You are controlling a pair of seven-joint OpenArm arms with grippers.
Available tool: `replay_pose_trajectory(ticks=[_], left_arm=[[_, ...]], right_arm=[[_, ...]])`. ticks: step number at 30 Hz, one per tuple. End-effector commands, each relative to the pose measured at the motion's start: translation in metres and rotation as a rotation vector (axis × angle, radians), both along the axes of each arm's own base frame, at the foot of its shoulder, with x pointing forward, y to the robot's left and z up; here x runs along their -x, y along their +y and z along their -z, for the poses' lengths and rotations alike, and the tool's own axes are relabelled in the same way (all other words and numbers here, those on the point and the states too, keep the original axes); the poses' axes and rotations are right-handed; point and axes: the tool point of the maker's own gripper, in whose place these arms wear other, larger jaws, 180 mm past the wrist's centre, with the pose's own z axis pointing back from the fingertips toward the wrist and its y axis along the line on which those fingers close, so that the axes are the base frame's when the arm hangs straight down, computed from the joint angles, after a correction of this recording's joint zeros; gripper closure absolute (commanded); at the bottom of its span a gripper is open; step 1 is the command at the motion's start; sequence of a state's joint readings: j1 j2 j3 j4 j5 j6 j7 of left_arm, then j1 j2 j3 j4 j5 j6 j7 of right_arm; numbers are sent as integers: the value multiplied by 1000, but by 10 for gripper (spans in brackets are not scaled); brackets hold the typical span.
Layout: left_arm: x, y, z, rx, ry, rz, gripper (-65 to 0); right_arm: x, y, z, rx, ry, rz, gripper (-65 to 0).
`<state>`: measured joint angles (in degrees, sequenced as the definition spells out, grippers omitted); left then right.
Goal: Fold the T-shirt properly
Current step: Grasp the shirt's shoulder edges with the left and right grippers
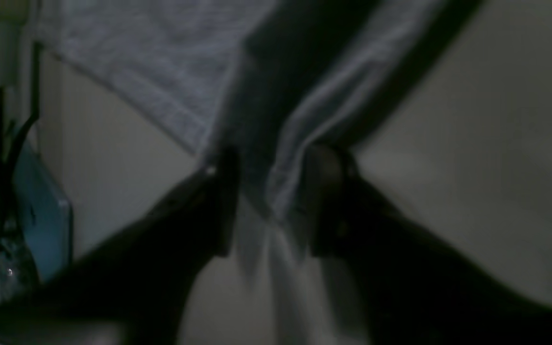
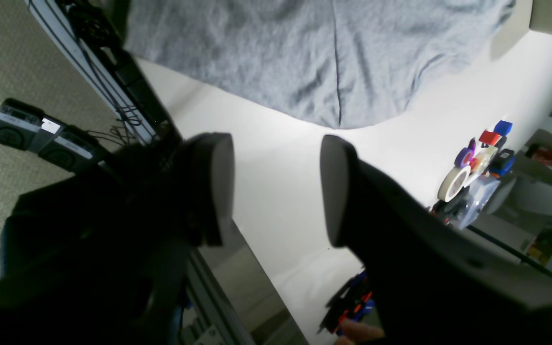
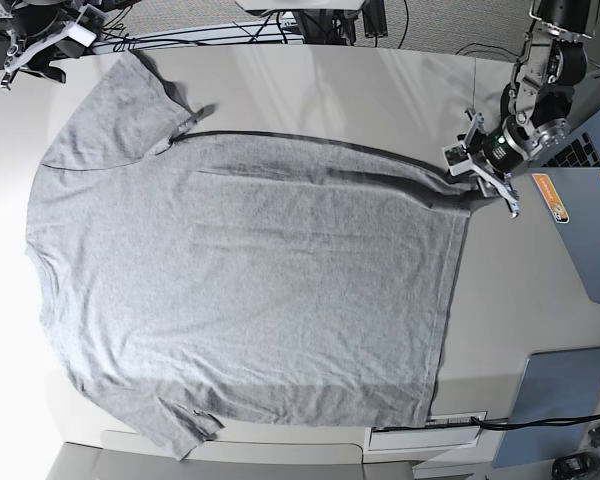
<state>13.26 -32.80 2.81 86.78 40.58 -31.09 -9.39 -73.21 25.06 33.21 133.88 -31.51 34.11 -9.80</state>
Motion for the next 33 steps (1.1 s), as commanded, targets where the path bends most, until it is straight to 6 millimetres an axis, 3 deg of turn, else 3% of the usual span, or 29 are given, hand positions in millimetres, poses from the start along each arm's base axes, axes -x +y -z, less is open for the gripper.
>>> replay_pose_trajectory(ticks=[1, 5, 14, 19, 23, 27, 33], left_arm=[[25, 7, 21, -70, 121, 33, -170], [27, 5, 23, -71, 136, 35, 0], [41, 13, 20, -115, 104, 54, 0], [53, 19, 16, -177, 76, 93, 0], [58, 18, 18, -176, 85, 95, 0], [56, 18, 17, -175, 75, 92, 0], [53, 18, 15, -174, 58, 88, 0]], right_arm=[[-2, 1, -5, 7, -15, -11, -287], [-2, 0, -5, 9, -14, -10, -287], [-1, -2, -3, 13, -8, -15, -286], [15, -9, 24, 67, 87, -198, -286], [30, -39, 47, 231, 199, -306, -286], [13, -49, 58, 276, 123, -312, -286], [-18, -25, 74, 213, 49, -329, -286]])
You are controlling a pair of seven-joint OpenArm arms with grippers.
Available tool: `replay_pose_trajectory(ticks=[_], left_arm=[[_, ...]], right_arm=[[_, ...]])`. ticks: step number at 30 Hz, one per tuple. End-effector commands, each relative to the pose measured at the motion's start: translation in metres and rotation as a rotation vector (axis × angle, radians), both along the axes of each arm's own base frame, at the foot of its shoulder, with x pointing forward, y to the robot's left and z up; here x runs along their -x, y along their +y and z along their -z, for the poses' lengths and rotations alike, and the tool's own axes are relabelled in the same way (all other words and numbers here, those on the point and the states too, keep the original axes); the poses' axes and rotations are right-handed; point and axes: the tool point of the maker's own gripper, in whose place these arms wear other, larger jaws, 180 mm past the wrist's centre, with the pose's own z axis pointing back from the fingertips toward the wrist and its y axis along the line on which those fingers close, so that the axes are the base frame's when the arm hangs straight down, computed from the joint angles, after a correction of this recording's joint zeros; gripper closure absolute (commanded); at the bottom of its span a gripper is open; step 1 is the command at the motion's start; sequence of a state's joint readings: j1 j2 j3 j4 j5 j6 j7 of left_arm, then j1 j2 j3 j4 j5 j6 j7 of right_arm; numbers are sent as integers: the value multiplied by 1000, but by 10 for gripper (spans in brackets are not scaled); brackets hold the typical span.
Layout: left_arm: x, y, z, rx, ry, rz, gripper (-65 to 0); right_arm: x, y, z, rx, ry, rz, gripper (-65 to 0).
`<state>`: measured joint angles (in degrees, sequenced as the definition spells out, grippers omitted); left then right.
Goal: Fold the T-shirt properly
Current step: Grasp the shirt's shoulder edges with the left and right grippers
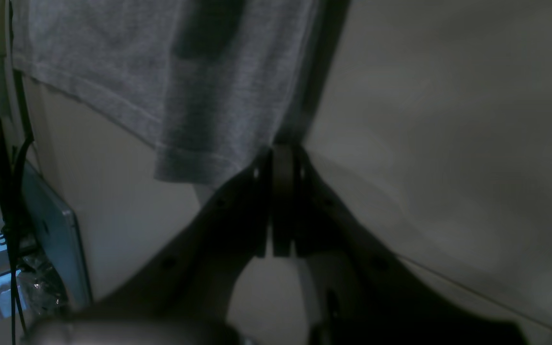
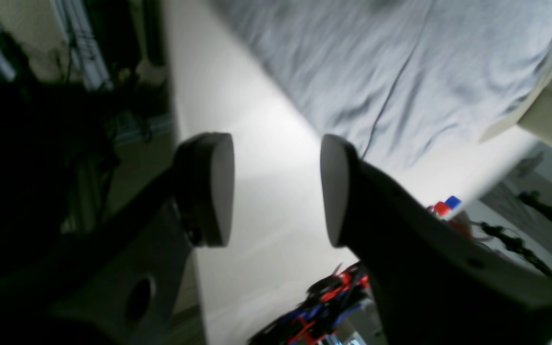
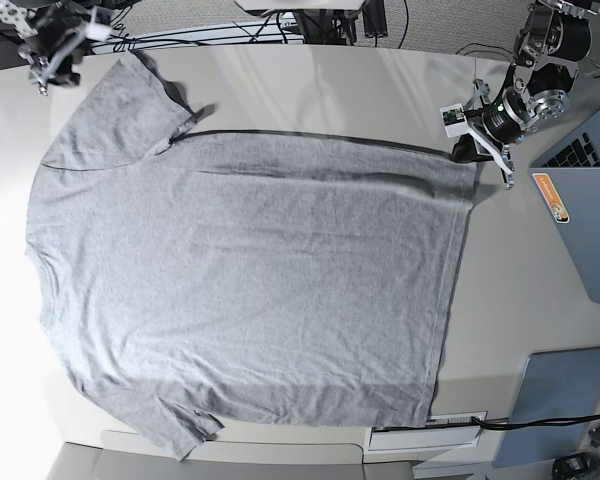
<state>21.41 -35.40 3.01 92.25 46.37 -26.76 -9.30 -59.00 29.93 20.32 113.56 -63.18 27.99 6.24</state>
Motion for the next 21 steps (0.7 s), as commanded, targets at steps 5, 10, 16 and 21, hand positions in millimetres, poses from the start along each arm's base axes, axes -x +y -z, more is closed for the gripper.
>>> replay_pose_trajectory(ticks=[5, 10, 16, 21], left_arm=[[16, 8, 13, -54, 74, 7, 0], [16, 7, 13, -52, 76, 6, 0], [16, 7, 13, -52, 75, 6, 0], [16, 7, 13, -51, 75, 6, 0]], right_arm=[[-6, 6, 2, -11, -7, -19, -286], [-9, -20, 15, 27, 15, 5, -286], [-24, -13, 29, -27, 5, 23, -286], [-29, -4, 50, -25, 29, 13, -286]])
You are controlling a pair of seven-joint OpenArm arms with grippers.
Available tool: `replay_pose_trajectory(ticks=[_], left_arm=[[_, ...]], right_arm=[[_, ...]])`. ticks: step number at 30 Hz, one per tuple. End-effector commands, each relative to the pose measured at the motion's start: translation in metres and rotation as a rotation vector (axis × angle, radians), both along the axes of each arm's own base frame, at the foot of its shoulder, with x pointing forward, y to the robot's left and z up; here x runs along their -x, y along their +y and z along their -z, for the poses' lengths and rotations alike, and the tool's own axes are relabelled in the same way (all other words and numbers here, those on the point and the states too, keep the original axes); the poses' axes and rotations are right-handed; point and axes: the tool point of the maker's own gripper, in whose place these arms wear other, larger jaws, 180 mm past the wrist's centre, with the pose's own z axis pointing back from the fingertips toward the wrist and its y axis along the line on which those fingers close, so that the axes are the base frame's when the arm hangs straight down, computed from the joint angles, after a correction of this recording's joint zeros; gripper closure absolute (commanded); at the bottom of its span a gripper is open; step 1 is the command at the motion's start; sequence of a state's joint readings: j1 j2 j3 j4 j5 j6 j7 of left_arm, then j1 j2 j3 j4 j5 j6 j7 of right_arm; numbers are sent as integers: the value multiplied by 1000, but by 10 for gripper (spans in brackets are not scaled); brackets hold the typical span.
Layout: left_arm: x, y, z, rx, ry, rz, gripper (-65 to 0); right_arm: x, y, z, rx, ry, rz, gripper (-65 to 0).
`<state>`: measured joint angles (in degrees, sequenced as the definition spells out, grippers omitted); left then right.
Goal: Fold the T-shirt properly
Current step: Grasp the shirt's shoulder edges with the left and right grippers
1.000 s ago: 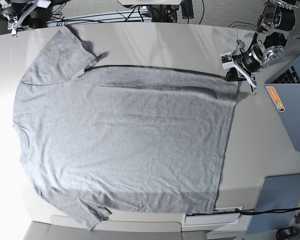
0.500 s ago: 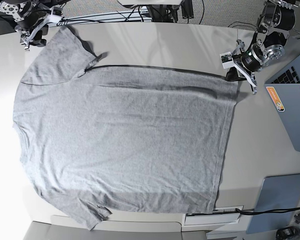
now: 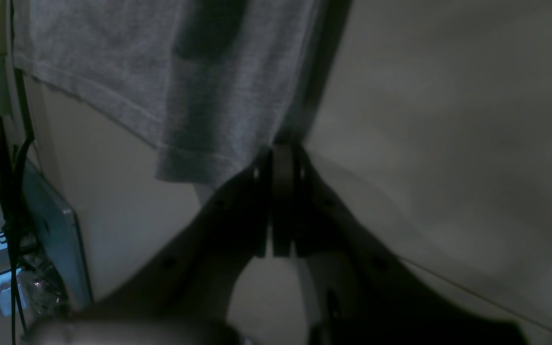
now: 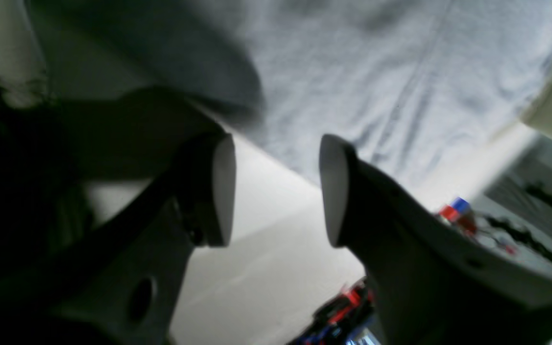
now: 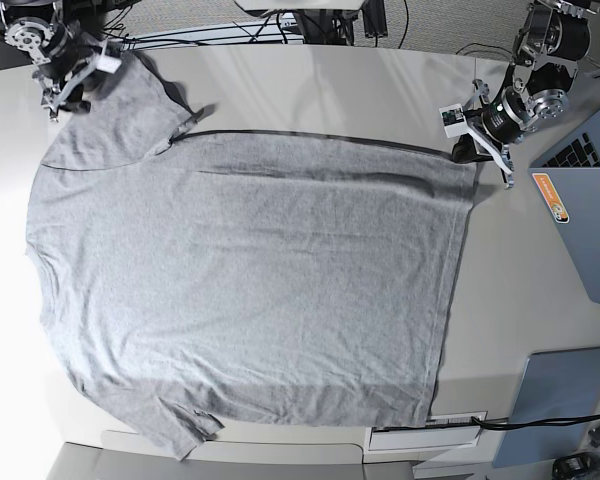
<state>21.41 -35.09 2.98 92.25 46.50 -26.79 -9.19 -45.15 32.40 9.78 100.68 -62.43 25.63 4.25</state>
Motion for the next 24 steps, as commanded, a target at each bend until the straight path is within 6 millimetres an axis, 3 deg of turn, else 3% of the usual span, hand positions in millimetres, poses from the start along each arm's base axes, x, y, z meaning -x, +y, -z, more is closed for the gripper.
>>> replay_pose_trajectory(ticks=[1, 8, 16, 18, 22, 24], left_arm=[[16, 9, 13, -53, 76, 8, 0], [16, 9, 13, -53, 76, 8, 0], [16, 9, 13, -53, 76, 8, 0], [16, 9, 13, -53, 77, 8, 0], [21, 7, 15, -38, 108, 9, 0], [20, 2, 13, 2, 110, -8, 0]], right_arm=[[5, -1, 7, 8, 42, -8, -286], [-14, 24, 17, -20, 25, -40, -286], [-30, 27, 15, -41, -10, 12, -285], [-28, 27, 16, -47, 2, 22, -226], [-22, 21, 20, -52, 38, 82, -9], [-22, 17, 19, -45, 31, 115, 0]])
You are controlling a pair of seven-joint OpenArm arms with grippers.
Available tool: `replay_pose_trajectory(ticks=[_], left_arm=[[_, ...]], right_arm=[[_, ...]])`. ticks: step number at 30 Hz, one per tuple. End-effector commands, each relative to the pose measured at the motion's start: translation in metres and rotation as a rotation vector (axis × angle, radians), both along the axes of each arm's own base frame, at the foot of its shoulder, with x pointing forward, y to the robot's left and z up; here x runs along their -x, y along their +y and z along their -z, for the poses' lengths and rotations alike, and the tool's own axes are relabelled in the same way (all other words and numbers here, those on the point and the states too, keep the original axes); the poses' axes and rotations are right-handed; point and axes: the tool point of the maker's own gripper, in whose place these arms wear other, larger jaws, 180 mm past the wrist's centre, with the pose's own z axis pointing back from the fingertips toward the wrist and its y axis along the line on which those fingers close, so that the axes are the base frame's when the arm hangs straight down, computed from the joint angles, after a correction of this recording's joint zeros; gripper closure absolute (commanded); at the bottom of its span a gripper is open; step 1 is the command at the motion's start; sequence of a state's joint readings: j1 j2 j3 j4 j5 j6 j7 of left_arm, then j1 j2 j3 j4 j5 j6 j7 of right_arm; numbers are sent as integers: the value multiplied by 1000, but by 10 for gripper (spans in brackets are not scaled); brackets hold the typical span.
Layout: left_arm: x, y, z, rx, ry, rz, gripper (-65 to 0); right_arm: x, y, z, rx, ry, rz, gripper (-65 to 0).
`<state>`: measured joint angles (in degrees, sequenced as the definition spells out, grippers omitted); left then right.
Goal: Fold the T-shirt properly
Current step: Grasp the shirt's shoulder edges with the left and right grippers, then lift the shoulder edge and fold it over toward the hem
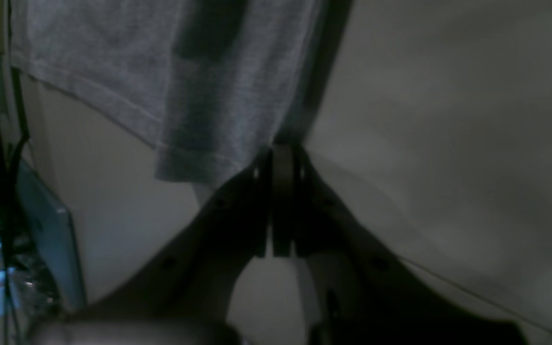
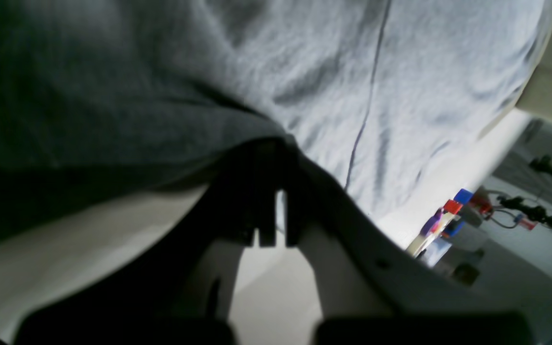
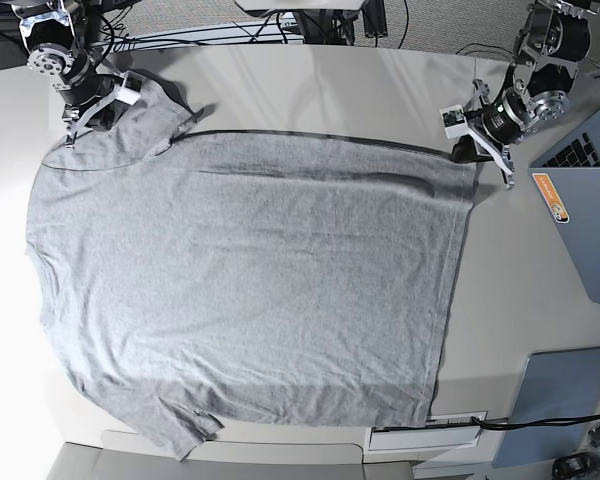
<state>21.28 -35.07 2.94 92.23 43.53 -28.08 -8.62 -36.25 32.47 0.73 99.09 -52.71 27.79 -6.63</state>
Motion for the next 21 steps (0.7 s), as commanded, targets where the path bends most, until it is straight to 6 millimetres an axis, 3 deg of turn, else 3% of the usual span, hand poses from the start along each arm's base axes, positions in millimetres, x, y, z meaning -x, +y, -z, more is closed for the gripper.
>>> replay_pose_trajectory(ticks=[1, 5, 9, 15, 21], left_arm=[[17, 3, 11, -6, 81, 1, 0], [11, -3, -1, 141, 86, -85, 0], [19, 6, -21, 253, 114, -157, 0], [55, 19, -45, 312, 160, -212, 0], [86, 39, -74, 346, 165, -299, 0]], right_arm=[[10, -8, 4, 22, 43, 28, 0], [4, -16, -10, 4, -43, 180, 0], [17, -15, -26, 8, -65, 195, 0], [45, -29, -45, 56, -44, 216, 0], [81, -26, -57, 69, 5, 201, 0]])
